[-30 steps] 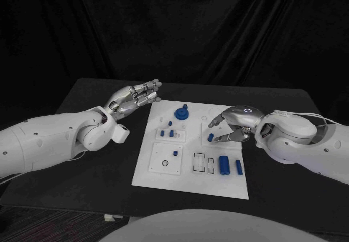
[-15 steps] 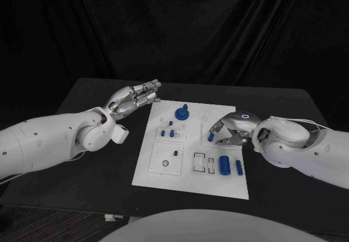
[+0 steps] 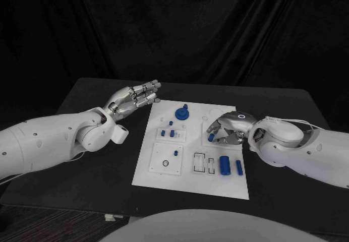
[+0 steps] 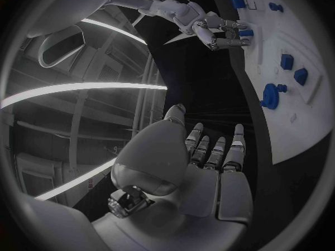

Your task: Assemble the parts on the task board

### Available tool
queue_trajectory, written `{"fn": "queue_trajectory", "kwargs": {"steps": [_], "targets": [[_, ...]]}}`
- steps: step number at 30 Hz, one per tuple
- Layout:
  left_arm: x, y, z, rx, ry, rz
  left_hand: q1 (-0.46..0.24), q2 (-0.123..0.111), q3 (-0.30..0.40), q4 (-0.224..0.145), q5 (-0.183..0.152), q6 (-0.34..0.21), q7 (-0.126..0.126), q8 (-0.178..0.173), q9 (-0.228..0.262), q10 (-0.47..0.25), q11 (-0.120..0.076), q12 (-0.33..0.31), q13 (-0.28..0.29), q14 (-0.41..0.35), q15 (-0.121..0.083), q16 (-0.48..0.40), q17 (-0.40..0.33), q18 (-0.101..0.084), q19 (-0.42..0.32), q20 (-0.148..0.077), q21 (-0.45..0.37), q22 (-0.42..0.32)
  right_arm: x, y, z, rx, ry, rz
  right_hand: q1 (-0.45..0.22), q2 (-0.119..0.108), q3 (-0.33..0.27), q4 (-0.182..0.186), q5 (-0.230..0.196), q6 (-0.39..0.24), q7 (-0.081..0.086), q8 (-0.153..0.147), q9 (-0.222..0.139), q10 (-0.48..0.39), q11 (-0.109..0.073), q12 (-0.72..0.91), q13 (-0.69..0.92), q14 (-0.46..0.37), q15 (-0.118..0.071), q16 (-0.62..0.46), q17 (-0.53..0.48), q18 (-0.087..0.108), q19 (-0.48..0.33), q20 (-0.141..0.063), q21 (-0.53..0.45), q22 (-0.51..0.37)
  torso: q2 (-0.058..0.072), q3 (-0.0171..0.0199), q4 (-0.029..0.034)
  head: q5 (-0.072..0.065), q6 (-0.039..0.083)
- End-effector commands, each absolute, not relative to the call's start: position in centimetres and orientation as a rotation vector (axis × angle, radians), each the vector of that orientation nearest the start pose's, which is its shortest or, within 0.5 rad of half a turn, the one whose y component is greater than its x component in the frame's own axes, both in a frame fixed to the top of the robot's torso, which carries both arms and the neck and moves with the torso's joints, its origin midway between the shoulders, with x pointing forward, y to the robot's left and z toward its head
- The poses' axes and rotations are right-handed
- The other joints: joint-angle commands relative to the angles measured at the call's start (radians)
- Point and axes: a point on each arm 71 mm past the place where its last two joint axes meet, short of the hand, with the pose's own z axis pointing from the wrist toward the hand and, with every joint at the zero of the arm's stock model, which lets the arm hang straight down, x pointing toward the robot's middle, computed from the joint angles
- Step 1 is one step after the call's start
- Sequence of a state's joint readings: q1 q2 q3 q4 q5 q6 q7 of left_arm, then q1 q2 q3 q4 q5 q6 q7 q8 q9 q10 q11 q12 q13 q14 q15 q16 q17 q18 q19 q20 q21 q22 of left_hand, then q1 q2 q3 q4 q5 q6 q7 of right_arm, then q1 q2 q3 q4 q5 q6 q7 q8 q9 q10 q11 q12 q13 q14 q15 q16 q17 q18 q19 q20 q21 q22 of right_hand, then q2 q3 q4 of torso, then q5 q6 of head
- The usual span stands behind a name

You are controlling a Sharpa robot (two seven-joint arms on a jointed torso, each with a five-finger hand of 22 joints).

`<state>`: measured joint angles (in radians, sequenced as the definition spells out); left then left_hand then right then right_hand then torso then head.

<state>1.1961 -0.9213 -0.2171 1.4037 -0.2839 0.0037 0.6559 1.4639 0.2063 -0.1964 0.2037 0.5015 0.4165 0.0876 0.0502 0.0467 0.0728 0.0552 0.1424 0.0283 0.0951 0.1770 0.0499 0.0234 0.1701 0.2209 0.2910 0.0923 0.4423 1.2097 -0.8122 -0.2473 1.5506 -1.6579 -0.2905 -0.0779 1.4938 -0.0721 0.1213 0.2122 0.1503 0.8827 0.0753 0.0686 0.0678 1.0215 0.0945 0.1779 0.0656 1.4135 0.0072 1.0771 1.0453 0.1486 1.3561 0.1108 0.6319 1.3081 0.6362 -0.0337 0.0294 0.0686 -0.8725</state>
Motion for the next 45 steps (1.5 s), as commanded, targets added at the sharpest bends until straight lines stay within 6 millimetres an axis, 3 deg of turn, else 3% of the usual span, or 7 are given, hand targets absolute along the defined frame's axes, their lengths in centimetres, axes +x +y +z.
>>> {"fn": "queue_trajectory", "kwargs": {"steps": [1, 13, 15, 17, 21, 31, 45], "targets": [[46.7, 26.4, -22.9, -0.698, 1.558, -1.679, 0.009, 0.001, 0.001, -0.005, 0.007, 0.007, 0.002, 0.007, 0.002, -0.003, 0.006, 0.005, 0.001, 0.004, 0.001, 0.007, 0.001, 0.0, 0.009, 0.001, 0.004, -0.001, 44.2, -17.2, -25.0, -0.517, 1.747, 0.621, 0.011, 0.001, -0.001, -0.001, -0.007, 0.01, 0.001, 0.005, 0.001, 0.011, -0.001, -0.005, 0.001, 0.004, 0.0, 0.003, 0.001, -0.015, 0.005, -0.002, 0.008, 0.086, -0.001, -0.0008, 0.0, 0.001, 0.0], [46.6, 26.3, -22.9, -0.698, 1.561, -1.682, 0.011, 0.002, 0.003, -0.009, 0.009, 0.008, 0.003, 0.008, 0.002, -0.002, 0.007, 0.006, 0.001, 0.005, 0.001, 0.008, 0.001, 0.0, 0.011, 0.001, 0.005, -0.001, 44.1, -16.5, -25.0, -0.53, 1.75, 0.634, 0.031, 0.005, 0.014, 0.007, -0.012, 0.082, 0.011, 0.025, 0.011, 0.076, -0.007, -0.023, 0.0, 0.007, -0.002, 0.003, 0.002, -0.016, 0.008, -0.003, 0.012, 0.087, 0.0, -0.0007, 0.0008, 0.0, 0.0], [46.6, 26.3, -22.9, -0.698, 1.562, -1.682, 0.013, 0.002, 0.005, -0.011, 0.01, 0.008, 0.003, 0.008, 0.002, -0.002, 0.008, 0.007, 0.001, 0.006, 0.002, 0.008, 0.001, -0.001, 0.012, 0.001, 0.005, 0.0, 44.1, -16.5, -25.0, -0.53, 1.749, 0.635, 0.04, 0.007, 0.02, 0.007, -0.011, 0.099, 0.016, 0.03, 0.014, 0.09, -0.009, -0.026, 0.0, 0.008, -0.004, 0.004, 0.003, -0.016, 0.01, -0.004, 0.018, 0.088, 0.0, -0.0007, 0.0004, 0.001, 0.0], [46.6, 26.3, -22.9, -0.699, 1.562, -1.681, 0.013, 0.002, 0.005, -0.011, 0.01, 0.008, 0.003, 0.008, 0.002, -0.002, 0.008, 0.007, 0.001, 0.006, 0.002, 0.008, 0.001, -0.001, 0.012, 0.001, 0.005, 0.0, 44.1, -16.5, -25.0, -0.53, 1.749, 0.635, 0.061, 0.01, 0.035, 0.005, -0.009, 0.143, 0.039, 0.046, 0.021, 0.105, -0.013, -0.035, -0.002, 0.011, -0.007, 0.007, 0.007, -0.017, 0.013, -0.007, 0.028, 0.09, 0.0, -0.001, 0.0003, 0.001, 0.0], [46.7, 26.3, -22.9, -0.699, 1.564, -1.68, 0.015, 0.004, 0.007, -0.013, 0.012, 0.01, 0.003, 0.008, 0.002, -0.001, 0.009, 0.009, 0.002, 0.006, 0.003, 0.009, 0.002, -0.001, 0.014, 0.001, 0.006, -0.001, 44.1, -16.5, -25.0, -0.527, 1.747, 0.633, 0.096, 0.013, 0.059, -0.007, -0.008, 0.196, 0.047, 0.063, 0.032, 0.127, -0.018, -0.051, -0.002, 0.013, -0.011, 0.007, 0.008, -0.018, 0.015, -0.012, 0.039, 0.092, 0.0, -0.0012, 0.0002, 0.004, 0.0], [46.6, 26.3, -23.0, -0.702, 1.568, -1.68, 0.019, 0.005, 0.01, -0.019, 0.014, 0.012, 0.005, 0.009, 0.002, -0.001, 0.01, 0.009, 0.002, 0.006, 0.003, 0.009, 0.002, -0.002, 0.015, 0.001, 0.006, -0.003, 43.8, -16.8, -24.7, -0.507, 1.728, 0.636, 0.14, 0.013, 0.089, -0.028, -0.015, 0.244, 0.05, 0.07, 0.042, 0.184, -0.027, -0.062, -0.001, 0.015, -0.019, 0.0, 0.003, -0.021, 0.018, -0.02, 0.062, 0.096, 0.0, -0.001, 0.0004, 0.01, 0.0], [46.8, 26.0, -23.1, -0.702, 1.574, -1.678, 0.024, 0.005, 0.015, -0.026, 0.021, 0.015, 0.006, 0.009, 0.002, -0.001, 0.011, 0.01, 0.002, 0.007, 0.004, 0.01, 0.002, -0.002, 0.018, 0.001, 0.006, -0.004, 42.9, -15.3, -19.8, -0.532, 1.618, 0.699, 0.144, 0.011, 0.093, -0.029, -0.026, 0.256, 0.049, 0.068, 0.045, 0.202, -0.03, -0.069, -0.001, 0.021, -0.022, 0.003, 0.008, -0.025, 0.024, -0.023, 0.092, 0.101, -0.004, -0.0022, 0.0022, 0.015, 0.0]]}}
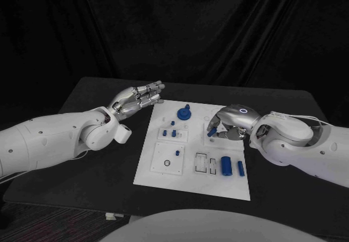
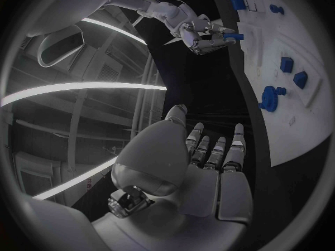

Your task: Assemble the parts on the task board

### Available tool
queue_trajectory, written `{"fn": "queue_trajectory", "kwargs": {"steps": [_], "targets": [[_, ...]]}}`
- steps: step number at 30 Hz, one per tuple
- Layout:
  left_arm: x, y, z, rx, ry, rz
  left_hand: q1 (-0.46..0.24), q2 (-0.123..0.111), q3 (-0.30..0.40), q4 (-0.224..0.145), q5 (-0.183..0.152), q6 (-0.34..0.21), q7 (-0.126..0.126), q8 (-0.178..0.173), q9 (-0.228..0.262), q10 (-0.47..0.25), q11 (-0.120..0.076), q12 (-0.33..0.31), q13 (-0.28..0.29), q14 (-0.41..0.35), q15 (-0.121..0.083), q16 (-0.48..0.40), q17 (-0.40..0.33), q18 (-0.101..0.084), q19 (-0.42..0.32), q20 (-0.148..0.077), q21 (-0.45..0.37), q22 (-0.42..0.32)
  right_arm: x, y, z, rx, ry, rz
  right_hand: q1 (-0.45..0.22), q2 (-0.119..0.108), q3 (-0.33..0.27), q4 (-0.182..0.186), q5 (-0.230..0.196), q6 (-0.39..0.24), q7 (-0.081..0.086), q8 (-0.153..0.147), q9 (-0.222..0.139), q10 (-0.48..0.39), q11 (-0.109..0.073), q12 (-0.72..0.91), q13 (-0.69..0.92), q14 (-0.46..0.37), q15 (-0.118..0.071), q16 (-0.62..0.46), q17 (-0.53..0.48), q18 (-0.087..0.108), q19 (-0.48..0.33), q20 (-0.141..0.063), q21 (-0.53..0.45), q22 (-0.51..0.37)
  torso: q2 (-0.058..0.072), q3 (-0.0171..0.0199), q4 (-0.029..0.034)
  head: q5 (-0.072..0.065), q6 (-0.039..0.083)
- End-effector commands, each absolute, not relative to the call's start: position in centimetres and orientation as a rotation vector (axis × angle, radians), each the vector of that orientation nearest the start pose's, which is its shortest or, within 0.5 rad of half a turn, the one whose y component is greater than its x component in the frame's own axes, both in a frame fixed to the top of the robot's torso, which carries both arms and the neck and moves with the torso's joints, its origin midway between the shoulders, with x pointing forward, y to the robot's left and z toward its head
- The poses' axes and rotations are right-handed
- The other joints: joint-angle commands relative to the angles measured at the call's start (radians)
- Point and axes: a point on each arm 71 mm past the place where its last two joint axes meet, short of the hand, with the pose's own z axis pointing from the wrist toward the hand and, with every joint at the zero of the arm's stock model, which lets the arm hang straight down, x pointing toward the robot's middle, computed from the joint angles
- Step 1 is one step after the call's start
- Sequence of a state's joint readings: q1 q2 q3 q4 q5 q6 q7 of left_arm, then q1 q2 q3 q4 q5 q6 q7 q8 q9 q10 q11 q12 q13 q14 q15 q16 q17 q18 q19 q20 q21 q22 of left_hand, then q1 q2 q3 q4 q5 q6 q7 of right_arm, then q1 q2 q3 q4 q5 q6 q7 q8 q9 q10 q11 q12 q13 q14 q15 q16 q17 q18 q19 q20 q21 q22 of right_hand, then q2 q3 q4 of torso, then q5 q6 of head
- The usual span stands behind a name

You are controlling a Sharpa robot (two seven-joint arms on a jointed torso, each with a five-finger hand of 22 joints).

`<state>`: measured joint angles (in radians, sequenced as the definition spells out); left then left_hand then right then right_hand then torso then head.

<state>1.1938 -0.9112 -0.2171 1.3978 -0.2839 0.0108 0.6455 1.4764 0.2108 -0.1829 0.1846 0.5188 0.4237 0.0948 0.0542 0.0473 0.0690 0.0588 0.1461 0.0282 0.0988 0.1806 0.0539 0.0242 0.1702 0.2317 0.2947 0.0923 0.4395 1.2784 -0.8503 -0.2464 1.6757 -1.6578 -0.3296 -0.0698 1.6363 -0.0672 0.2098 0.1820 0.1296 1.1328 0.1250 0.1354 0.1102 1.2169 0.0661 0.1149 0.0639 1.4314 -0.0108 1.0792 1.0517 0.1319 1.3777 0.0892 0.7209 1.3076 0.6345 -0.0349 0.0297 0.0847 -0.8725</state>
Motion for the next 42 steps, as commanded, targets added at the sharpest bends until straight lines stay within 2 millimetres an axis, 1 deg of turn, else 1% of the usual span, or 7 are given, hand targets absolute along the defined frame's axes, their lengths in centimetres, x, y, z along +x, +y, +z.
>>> {"fn": "queue_trajectory", "kwargs": {"steps": [1, 9, 22, 26, 29, 33, 42], "targets": [[46.8, 26.0, -23.1, -0.702, 1.574, -1.678, 0.012, 0.001, 0.002, -0.007, 0.003, 0.008, -0.001, 0.005, 0.002, 0.003, 0.007, 0.006, 0.002, 0.003, 0.0, 0.006, 0.001, -0.003, 0.007, -0.002, 0.006, -0.001, 42.7, -15.1, -19.5, -0.538, 1.613, 0.707, 0.001, 0.006, 0.004, 0.001, -0.006, 0.006, -0.001, 0.001, 0.002, 0.007, -0.001, -0.007, 0.0, 0.003, -0.004, 0.001, 0.0, -0.008, 0.003, -0.001, 0.003, 0.101, -0.002, -0.0012, 0.0022, -0.001, 0.0], [46.9, 25.8, -23.1, -0.699, 1.576, -1.681, 0.013, 0.002, 0.003, -0.009, 0.005, 0.007, -0.001, 0.005, 0.002, 0.002, 0.007, 0.006, 0.002, 0.002, 0.0, 0.006, 0.001, -0.003, 0.007, -0.002, 0.005, -0.005, 41.2, -11.7, -18.5, -0.613, 1.63, 0.793, 0.002, 0.0, 0.008, 0.005, 0.001, -0.007, 0.002, -0.014, -0.003, 0.005, 0.001, -0.023, -0.001, 0.006, -0.003, -0.001, 0.0, -0.009, 0.003, -0.002, 0.008, 0.102, -0.002, -0.0012, 0.0024, -0.002, 0.0], [47.1, 25.2, -23.2, -0.694, 1.579, -1.689, 0.014, 0.003, 0.005, -0.01, 0.007, 0.007, -0.001, 0.005, 0.001, 0.002, 0.007, 0.005, 0.001, 0.001, 0.0, 0.005, 0.0, -0.003, 0.006, -0.002, 0.005, -0.007, 39.2, -4.5, -21.3, -0.779, 1.667, 0.894, 0.008, -0.01, 0.026, 0.001, 0.057, -0.007, 0.006, -0.032, -0.011, 0.014, 0.003, -0.045, 0.0, 0.031, -0.003, 0.055, 0.057, -0.016, 0.017, -0.002, 0.066, 0.112, 0.002, 0.0005, -0.0032, 0.008, 0.0], [47.2, 25.2, -23.3, -0.693, 1.578, -1.688, 0.014, 0.003, 0.005, -0.01, 0.007, 0.007, -0.001, 0.005, 0.001, 0.002, 0.007, 0.005, 0.001, 0.001, 0.0, 0.005, 0.0, -0.003, 0.006, -0.002, 0.005, -0.007, 39.0, -3.3, -22.0, -0.805, 1.675, 0.9, 0.007, -0.012, 0.03, 0.0, 0.066, -0.004, 0.005, -0.034, -0.012, 0.015, 0.003, -0.048, 0.0, 0.041, -0.003, 0.08, 0.082, -0.019, 0.024, -0.003, 0.094, 0.116, 0.001, 0.0015, -0.002, 0.009, 0.0], [47.2, 25.1, -23.3, -0.692, 1.578, -1.688, 0.014, 0.003, 0.005, -0.01, 0.007, 0.007, -0.001, 0.005, 0.001, 0.002, 0.007, 0.005, 0.001, 0.001, 0.0, 0.005, 0.0, -0.003, 0.006, -0.002, 0.005, -0.007, 38.8, -2.5, -22.4, -0.828, 1.674, 0.905, 0.006, -0.014, 0.031, 0.0, 0.069, -0.004, 0.005, -0.036, -0.013, 0.015, 0.003, -0.049, 0.0, 0.044, -0.003, 0.091, 0.092, -0.021, 0.028, -0.003, 0.108, 0.119, 0.001, 0.0025, 0.008, -0.001, 0.0], [47.3, 24.9, -23.3, -0.691, 1.579, -1.69, 0.014, 0.006, 0.008, -0.012, 0.008, 0.004, -0.001, 0.004, 0.001, 0.002, 0.007, 0.005, 0.001, 0.0, -0.001, 0.005, 0.0, -0.004, 0.004, -0.003, 0.004, -0.01, 38.4, -1.7, -22.7, -0.86, 1.663, 0.905, 0.004, -0.016, 0.033, -0.001, 0.073, -0.003, 0.005, -0.038, -0.013, 0.017, 0.003, -0.05, 0.0, 0.049, -0.003, 0.107, 0.108, -0.024, 0.033, -0.003, 0.129, 0.122, 0.0, 0.0027, 0.0133, -0.006, 0.0], [47.3, 24.9, -23.3, -0.69, 1.579, -1.69, 0.014, 0.008, 0.01, -0.013, 0.009, 0.002, -0.001, 0.004, 0.001, 0.0, 0.007, 0.004, 0.001, 0.0, -0.001, 0.005, 0.0, -0.004, 0.004, -0.003, 0.003, -0.011, 38.3, -1.3, -23.5, -0.893, 1.688, 0.879, 0.008, -0.019, 0.039, -0.006, 0.079, -0.002, 0.005, -0.041, -0.014, 0.019, 0.002, -0.05, 0.0, 0.049, -0.003, 0.111, 0.111, -0.024, 0.034, -0.003, 0.137, 0.123, 0.002, 0.0011, 0.0116, 0.0, 0.0]]}}
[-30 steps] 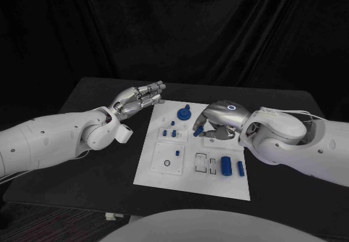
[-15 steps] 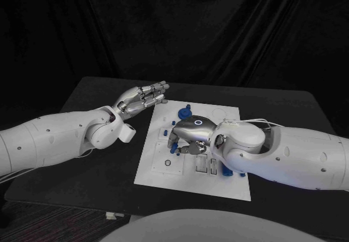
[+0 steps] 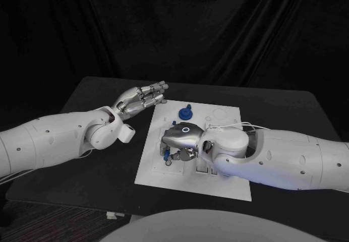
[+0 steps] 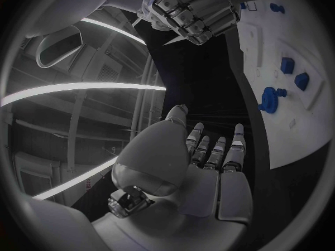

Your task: Assemble the parts on the task board

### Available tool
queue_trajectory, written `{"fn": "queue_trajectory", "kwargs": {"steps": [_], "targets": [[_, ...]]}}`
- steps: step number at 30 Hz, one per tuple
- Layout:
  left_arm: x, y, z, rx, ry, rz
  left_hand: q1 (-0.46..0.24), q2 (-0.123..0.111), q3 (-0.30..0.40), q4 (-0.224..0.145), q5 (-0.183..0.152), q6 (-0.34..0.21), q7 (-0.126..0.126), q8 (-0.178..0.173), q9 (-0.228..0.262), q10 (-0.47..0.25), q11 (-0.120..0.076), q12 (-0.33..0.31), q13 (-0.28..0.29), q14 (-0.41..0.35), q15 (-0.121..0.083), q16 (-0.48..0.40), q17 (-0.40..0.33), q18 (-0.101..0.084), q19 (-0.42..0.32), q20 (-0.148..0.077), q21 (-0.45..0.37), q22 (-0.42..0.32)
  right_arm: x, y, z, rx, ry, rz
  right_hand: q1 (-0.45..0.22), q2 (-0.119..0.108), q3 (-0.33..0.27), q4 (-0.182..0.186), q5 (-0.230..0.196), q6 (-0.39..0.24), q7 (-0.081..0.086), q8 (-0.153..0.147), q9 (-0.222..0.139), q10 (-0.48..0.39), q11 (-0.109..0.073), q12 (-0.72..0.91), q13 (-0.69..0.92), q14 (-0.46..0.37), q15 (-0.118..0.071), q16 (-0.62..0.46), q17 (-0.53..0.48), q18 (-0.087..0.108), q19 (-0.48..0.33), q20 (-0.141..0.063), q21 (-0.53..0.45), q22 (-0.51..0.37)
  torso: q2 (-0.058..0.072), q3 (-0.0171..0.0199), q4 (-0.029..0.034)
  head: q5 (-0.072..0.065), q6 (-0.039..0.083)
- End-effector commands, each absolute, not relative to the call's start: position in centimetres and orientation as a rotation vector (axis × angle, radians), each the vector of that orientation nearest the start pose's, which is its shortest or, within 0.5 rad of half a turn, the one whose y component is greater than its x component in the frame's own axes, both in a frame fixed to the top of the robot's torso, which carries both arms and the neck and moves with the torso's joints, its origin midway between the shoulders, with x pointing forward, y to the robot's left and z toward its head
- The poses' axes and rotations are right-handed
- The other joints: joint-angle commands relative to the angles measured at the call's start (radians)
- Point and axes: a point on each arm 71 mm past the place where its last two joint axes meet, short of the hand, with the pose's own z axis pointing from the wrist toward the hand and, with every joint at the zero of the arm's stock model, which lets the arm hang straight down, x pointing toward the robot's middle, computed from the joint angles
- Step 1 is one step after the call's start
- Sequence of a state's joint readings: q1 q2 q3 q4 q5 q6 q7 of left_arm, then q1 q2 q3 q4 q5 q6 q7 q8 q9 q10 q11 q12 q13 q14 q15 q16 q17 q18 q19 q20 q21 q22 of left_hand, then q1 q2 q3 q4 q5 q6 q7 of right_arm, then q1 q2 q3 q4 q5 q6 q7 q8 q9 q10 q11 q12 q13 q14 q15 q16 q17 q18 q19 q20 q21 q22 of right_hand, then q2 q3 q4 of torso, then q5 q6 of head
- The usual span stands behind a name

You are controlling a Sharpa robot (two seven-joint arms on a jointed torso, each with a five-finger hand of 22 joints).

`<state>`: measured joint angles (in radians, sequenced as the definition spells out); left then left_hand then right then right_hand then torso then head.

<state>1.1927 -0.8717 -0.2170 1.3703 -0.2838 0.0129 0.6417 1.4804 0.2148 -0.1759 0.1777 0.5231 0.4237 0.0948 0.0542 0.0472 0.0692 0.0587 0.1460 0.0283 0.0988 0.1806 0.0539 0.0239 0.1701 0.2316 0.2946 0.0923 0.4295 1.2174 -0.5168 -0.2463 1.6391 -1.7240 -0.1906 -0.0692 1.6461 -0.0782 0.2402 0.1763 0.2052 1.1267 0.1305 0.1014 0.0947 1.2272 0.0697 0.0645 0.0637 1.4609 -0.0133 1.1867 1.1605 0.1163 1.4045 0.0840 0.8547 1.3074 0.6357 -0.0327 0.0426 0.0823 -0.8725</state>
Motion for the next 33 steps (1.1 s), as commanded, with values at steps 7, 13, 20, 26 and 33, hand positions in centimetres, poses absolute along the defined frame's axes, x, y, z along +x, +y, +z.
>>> {"fn": "queue_trajectory", "kwargs": {"steps": [7, 13, 20, 26, 33], "targets": [[47.3, 24.9, -23.3, -0.69, 1.579, -1.691, 0.01, 0.006, 0.004, -0.007, 0.005, 0.001, -0.001, 0.003, 0.001, -0.001, 0.007, 0.002, 0.001, -0.001, -0.001, 0.004, 0.0, -0.004, 0.004, -0.003, 0.003, -0.002, 38.3, -1.4, -24.0, -0.91, 1.692, 0.857, -0.003, -0.009, 0.01, -0.001, 0.005, 0.005, 0.0, -0.007, 0.001, 0.011, -0.001, 0.001, 0.001, 0.02, -0.001, 0.005, 0.003, -0.009, 0.008, 0.002, 0.008, 0.124, 0.001, -0.001, -0.002, -0.002, 0.0], [47.3, 24.9, -23.3, -0.69, 1.58, -1.693, 0.01, 0.006, 0.004, -0.007, 0.005, 0.001, -0.001, 0.003, 0.001, -0.001, 0.007, 0.002, 0.001, -0.001, -0.001, 0.004, 0.0, -0.004, 0.004, -0.003, 0.003, -0.002, 38.3, -1.5, -24.4, -0.91, 1.699, 0.856, -0.002, -0.01, 0.012, -0.004, 0.009, 0.007, 0.0, -0.008, 0.001, 0.014, -0.002, 0.002, 0.001, 0.019, -0.001, 0.005, 0.003, -0.01, 0.007, 0.002, 0.011, 0.124, 0.0, -0.0007, -0.004, 0.0, 0.0], [47.3, 24.9, -23.4, -0.691, 1.581, -1.692, 0.011, 0.007, 0.006, -0.008, 0.005, 0.001, -0.002, 0.003, 0.001, -0.002, 0.006, 0.002, 0.001, -0.001, -0.001, 0.004, 0.0, -0.005, 0.005, -0.003, 0.003, -0.003, 38.0, -1.6, -24.8, -0.907, 1.707, 0.86, -0.003, -0.011, 0.014, -0.005, 0.011, 0.011, -0.001, -0.007, 0.001, 0.018, -0.003, 0.003, 0.002, 0.017, -0.001, 0.005, 0.002, -0.009, 0.006, 0.002, 0.01, 0.124, -0.001, -0.0007, -0.0072, 0.004, 0.0], [47.4, 24.9, -23.4, -0.691, 1.582, -1.693, 0.011, 0.007, 0.006, -0.008, 0.005, 0.001, -0.002, 0.003, 0.001, -0.002, 0.006, 0.002, 0.001, -0.001, -0.001, 0.004, 0.0, -0.005, 0.005, -0.003, 0.003, -0.003, 37.8, -1.5, -25.1, -0.9, 1.711, 0.869, -0.005, -0.012, 0.014, -0.005, 0.011, 0.014, -0.001, -0.007, 0.002, 0.022, -0.004, 0.004, 0.002, 0.017, -0.002, 0.006, 0.004, -0.009, 0.005, 0.001, 0.013, 0.124, -0.001, 0.0002, -0.0059, 0.0, 0.0], [47.4, 24.9, -23.4, -0.691, 1.584, -1.693, 0.011, 0.008, 0.007, -0.008, 0.005, 0.004, -0.002, 0.003, 0.001, -0.002, 0.006, 0.002, 0.0, 0.0, -0.001, 0.005, 0.001, -0.005, 0.005, -0.003, 0.003, -0.002, 37.7, -1.5, -25.4, -0.896, 1.714, 0.873, -0.007, -0.013, 0.015, -0.006, 0.01, 0.017, -0.002, -0.007, 0.002, 0.026, -0.005, 0.005, 0.003, 0.017, -0.003, 0.008, 0.006, -0.01, 0.006, 0.001, 0.018, 0.124, -0.002, 0.0001, -0.0046, -0.002, 0.0]]}}
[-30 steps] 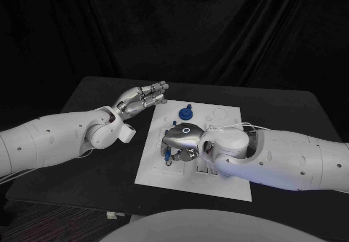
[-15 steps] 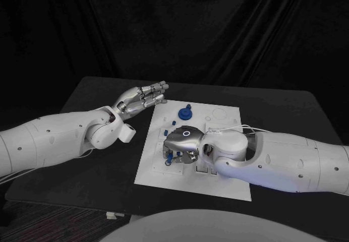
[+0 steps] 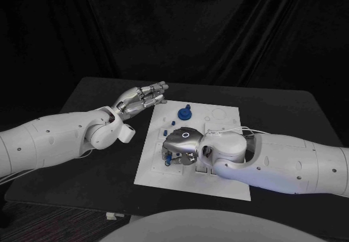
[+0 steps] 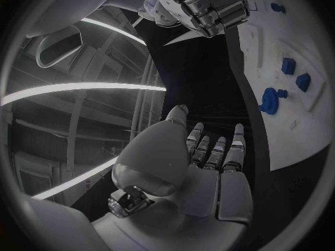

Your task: Assemble the parts on the task board

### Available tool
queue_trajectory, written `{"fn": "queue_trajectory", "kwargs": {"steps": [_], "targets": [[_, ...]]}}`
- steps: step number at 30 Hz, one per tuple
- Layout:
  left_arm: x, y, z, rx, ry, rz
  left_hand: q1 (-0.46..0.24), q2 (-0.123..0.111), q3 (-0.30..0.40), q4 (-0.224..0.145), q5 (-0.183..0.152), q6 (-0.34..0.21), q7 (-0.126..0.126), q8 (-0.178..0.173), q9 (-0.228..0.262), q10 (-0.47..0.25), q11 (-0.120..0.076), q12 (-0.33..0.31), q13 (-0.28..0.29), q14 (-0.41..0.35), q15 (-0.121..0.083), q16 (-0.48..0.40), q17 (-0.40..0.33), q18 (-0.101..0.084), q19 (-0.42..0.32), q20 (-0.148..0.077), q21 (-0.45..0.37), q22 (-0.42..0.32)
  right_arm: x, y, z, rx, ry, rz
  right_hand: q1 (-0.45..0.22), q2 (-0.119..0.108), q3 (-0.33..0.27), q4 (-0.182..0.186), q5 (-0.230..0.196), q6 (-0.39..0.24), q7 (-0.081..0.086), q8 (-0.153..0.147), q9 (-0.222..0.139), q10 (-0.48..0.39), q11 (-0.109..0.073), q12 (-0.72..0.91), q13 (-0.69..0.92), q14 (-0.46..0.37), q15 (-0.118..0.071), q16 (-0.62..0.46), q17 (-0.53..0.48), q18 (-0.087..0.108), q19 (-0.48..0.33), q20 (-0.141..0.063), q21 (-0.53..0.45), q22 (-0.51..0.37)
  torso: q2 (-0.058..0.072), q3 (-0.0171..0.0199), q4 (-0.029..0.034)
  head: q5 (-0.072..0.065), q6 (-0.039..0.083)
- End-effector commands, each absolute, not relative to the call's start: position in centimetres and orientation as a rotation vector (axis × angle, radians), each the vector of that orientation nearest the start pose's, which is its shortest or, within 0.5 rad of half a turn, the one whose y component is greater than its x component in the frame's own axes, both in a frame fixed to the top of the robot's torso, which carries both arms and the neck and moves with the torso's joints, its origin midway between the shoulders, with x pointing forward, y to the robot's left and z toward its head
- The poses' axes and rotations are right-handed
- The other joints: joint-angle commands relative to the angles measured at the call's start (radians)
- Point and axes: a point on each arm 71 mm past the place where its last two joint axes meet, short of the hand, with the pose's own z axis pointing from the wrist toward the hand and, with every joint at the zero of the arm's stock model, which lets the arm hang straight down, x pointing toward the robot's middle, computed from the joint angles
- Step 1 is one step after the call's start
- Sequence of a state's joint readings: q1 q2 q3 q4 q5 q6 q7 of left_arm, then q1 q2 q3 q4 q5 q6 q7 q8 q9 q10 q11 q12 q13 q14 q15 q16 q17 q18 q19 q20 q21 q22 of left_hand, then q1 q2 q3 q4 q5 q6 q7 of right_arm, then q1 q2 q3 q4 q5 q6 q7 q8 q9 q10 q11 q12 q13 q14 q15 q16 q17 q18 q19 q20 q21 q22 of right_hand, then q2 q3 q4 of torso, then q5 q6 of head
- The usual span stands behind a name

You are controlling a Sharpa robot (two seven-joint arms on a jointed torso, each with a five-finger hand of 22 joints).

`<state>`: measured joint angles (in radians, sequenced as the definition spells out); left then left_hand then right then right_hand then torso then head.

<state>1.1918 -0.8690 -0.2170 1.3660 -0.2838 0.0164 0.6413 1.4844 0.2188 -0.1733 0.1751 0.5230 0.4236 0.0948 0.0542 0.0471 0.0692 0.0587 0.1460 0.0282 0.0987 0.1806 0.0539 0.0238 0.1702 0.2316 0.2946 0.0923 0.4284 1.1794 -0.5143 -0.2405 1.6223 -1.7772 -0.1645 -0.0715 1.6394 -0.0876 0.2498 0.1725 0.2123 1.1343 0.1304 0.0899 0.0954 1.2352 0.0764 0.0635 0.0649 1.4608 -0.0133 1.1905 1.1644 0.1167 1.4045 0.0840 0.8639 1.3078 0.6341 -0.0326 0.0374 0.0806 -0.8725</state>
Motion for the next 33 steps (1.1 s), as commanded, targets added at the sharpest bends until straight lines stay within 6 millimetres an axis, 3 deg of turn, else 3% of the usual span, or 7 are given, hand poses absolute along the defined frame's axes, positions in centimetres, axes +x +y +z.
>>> {"fn": "queue_trajectory", "kwargs": {"steps": [1, 23, 27, 28, 32, 33], "targets": [[47.38, 24.84, -23.41, -0.691, 1.584, -1.693, 0.007, 0.004, 0.004, -0.006, 0.005, 0.004, -0.002, 0.003, 0.001, -0.002, 0.006, 0.002, 0.001, 0.0, -0.001, 0.005, 0.001, -0.005, 0.005, -0.003, 0.003, -0.001, 37.64, -1.51, -25.39, -0.896, 1.715, 0.873, -0.001, -0.004, 0.005, -0.002, 0.003, 0.01, -0.002, 0.005, 0.001, 0.018, -0.012, 0.006, 0.002, 0.017, -0.003, 0.004, 0.002, -0.01, 0.006, 0.001, 0.009, 0.124, 0.0, -0.0001, 0.0004, -0.001, 0.0], [47.42, 24.68, -23.56, -0.694, 1.594, -1.695, 0.007, 0.006, 0.007, -0.007, 0.006, 0.009, -0.001, 0.004, 0.002, -0.003, 0.006, 0.001, 0.0, -0.001, 0.0, 0.005, 0.001, -0.005, 0.006, -0.003, 0.003, -0.002, 37.66, -1.28, -25.88, -0.874, 1.713, 0.872, -0.007, -0.007, 0.006, -0.003, -0.005, 0.01, -0.003, 0.001, 0.0, 0.022, -0.012, 0.005, 0.001, 0.016, -0.004, 0.005, 0.002, -0.01, 0.004, 0.0, 0.012, 0.124, 0.0, 0.0003, 0.0004, -0.003, 0.0], [47.44, 24.69, -23.58, -0.694, 1.596, -1.695, 0.008, 0.007, 0.009, -0.008, 0.006, 0.015, 0.0, 0.006, 0.003, -0.003, 0.006, 0.001, 0.0, -0.001, 0.0, 0.004, 0.001, -0.005, 0.006, -0.003, 0.002, -0.004, 37.7, -1.34, -25.99, -0.875, 1.721, 0.866, -0.024, -0.013, 0.007, 0.005, -0.022, -0.016, 0.003, -0.017, -0.007, -0.005, -0.005, -0.004, -0.002, 0.012, 0.003, 0.001, -0.002, -0.009, -0.002, 0.003, 0.004, 0.121, 0.0, -0.0003, 0.0016, -0.004, 0.0], [47.44, 24.69, -23.59, -0.694, 1.596, -1.695, 0.008, 0.008, 0.01, -0.009, 0.006, 0.016, 0.0, 0.006, 0.003, -0.004, 0.007, 0.001, 0.0, -0.001, 0.0, 0.004, 0.0, -0.005, 0.006, -0.003, 0.002, -0.004, 37.72, -1.38, -26.03, -0.876, 1.725, 0.862, -0.039, -0.023, 0.005, 0.017, -0.035, -0.056, 0.0, -0.029, -0.017, -0.049, 0.003, -0.005, -0.004, 0.008, 0.011, -0.004, -0.007, -0.009, -0.008, 0.007, -0.005, 0.118, 0.0, -0.0003, 0.0018, -0.004, 0.0], [47.44, 24.74, -23.62, -0.695, 1.597, -1.694, 0.008, 0.008, 0.01, -0.009, 0.006, 0.016, 0.0, 0.006, 0.003, -0.004, 0.007, 0.001, 0.0, -0.001, 0.0, 0.004, 0.0, -0.005, 0.006, -0.003, 0.002, -0.004, 37.8, -1.56, -26.12, -0.875, 1.732, 0.854, -0.074, -0.053, -0.011, 0.035, -0.067, -0.233, -0.065, -0.028, -0.033, -0.193, 0.025, -0.002, -0.003, -0.013, 0.009, -0.028, -0.031, 0.001, -0.033, 0.013, -0.055, 0.107, 0.0, -0.0003, 0.0014, -0.005, 0.0], [47.44, 24.75, -23.62, -0.695, 1.597, -1.693, 0.008, 0.008, 0.01, -0.009, 0.006, 0.016, 0.0, 0.006, 0.003, -0.004, 0.007, 0.001, 0.0, -0.001, 0.0, 0.004, 0.0, -0.005, 0.006, -0.003, 0.002, -0.004, 37.82, -1.62, -26.13, -0.874, 1.732, 0.853, -0.079, -0.053, -0.017, 0.034, -0.072, -0.253, -0.073, -0.029, -0.033, -0.209, 0.027, -0.002, -0.003, -0.015, 0.009, -0.03, -0.033, 0.002, -0.035, 0.014, -0.059, 0.106, 0.0, -0.0002, 0.0011, -0.006, 0.0]]}}
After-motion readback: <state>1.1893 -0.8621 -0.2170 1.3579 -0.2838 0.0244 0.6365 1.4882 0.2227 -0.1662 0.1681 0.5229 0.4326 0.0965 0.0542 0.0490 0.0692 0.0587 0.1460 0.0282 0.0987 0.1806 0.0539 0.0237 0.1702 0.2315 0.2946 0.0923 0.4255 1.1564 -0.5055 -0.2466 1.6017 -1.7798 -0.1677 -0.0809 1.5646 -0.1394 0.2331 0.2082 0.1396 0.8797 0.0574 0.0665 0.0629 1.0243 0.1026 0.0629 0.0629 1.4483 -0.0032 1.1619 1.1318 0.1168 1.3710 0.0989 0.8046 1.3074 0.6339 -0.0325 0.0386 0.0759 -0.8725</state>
